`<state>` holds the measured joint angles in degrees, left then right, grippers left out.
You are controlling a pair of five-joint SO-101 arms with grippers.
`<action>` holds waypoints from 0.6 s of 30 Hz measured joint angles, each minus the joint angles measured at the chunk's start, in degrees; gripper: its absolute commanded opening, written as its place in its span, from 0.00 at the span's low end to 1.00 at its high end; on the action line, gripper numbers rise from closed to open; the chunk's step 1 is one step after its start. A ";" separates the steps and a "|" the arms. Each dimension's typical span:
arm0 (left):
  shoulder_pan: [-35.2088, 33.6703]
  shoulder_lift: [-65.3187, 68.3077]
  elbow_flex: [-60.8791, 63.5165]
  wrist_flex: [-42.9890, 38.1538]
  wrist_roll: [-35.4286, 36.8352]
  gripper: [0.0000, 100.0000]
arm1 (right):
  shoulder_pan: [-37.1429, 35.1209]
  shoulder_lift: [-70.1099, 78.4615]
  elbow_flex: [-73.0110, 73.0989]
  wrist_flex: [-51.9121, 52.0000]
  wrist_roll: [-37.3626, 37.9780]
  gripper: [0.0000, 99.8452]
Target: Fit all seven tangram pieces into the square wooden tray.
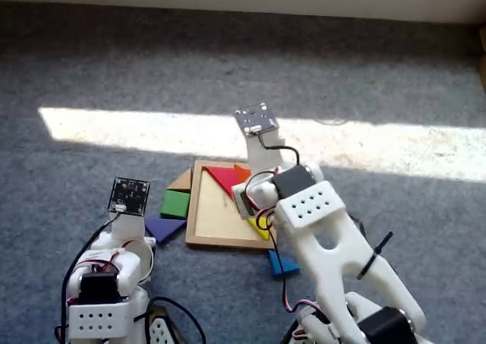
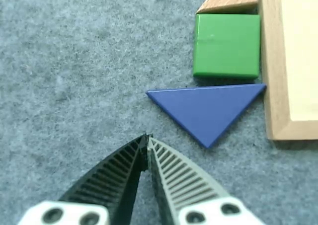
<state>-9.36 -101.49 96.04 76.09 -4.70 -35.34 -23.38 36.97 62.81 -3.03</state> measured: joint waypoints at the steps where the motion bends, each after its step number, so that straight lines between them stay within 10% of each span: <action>1: 0.00 0.00 0.00 0.00 0.00 0.01 | -0.88 2.46 -1.49 0.00 0.00 0.01; 18: 0.00 0.00 0.00 0.00 0.00 0.01 | -9.49 32.79 -22.15 0.00 -8.70 0.02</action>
<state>-9.36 -101.49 96.04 76.09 -4.70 -44.84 9.41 14.81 62.81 -11.74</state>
